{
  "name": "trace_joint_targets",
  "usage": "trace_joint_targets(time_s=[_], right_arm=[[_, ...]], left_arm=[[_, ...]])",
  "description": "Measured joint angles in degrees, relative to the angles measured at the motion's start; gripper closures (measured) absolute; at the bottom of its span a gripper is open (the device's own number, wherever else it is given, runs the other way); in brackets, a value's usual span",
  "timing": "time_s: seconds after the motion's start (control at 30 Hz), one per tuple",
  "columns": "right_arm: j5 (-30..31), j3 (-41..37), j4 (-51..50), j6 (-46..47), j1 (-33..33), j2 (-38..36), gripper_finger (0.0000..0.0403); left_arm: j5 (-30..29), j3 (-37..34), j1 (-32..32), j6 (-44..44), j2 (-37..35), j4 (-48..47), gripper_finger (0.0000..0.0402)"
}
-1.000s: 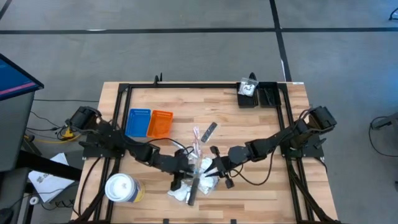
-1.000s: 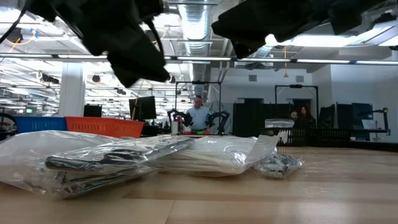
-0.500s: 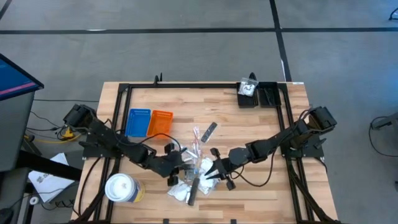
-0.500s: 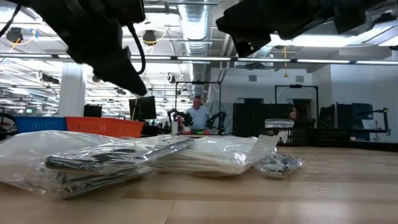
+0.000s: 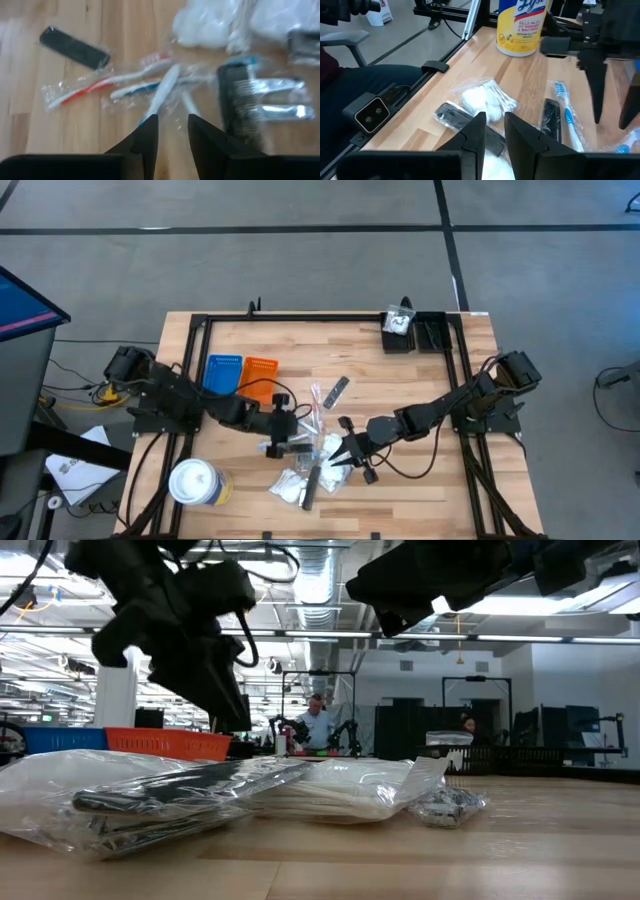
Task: Pick & Place Travel size toiletries
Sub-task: Put the blue toothbrush into the orange bin
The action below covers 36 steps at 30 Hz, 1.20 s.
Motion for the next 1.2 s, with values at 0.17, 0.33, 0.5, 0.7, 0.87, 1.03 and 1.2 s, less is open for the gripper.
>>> trace_joint_targets(time_s=[0.17, 0.33, 0.5, 0.7, 0.87, 1.03, 1.2], right_arm=[[0.0, 0.0, 0.0, 0.0, 0.0, 0.0, 0.0338], [0.0, 0.0, 0.0, 0.0, -0.1, 0.0, 0.0338], [0.0, 0.0, 0.0, 0.0, -0.1, 0.0, 0.0338], [0.0, 0.0, 0.0, 0.0, -0.1, 0.0, 0.0338], [0.0, 0.0, 0.0, 0.0, -0.1, 0.0, 0.0338], [0.0, 0.0, 0.0, 0.0, -0.1, 0.0, 0.0338], [0.0, 0.0, 0.0, 0.0, -0.1, 0.0, 0.0338]], left_arm=[[1.6, 0.0, 3.8, 4.1, 0.0, -0.9, 0.0302], [5.2, 0.0, 6.6, 6.9, 0.0, -0.9, 0.0301], [8.1, 0.0, 7.7, 7.0, 0.2, -0.8, 0.0285], [8.3, 0.0, 7.8, 7.4, 3.7, -0.8, 0.0245], [6.3, 0.0, 8.4, 7.4, 6.7, -0.3, 0.0226], [5.9, 0.0, 9.7, 7.5, 7.0, 2.7, 0.0229], [8.2, 0.0, 11.0, 8.4, 7.4, 2.7, 0.0244]])
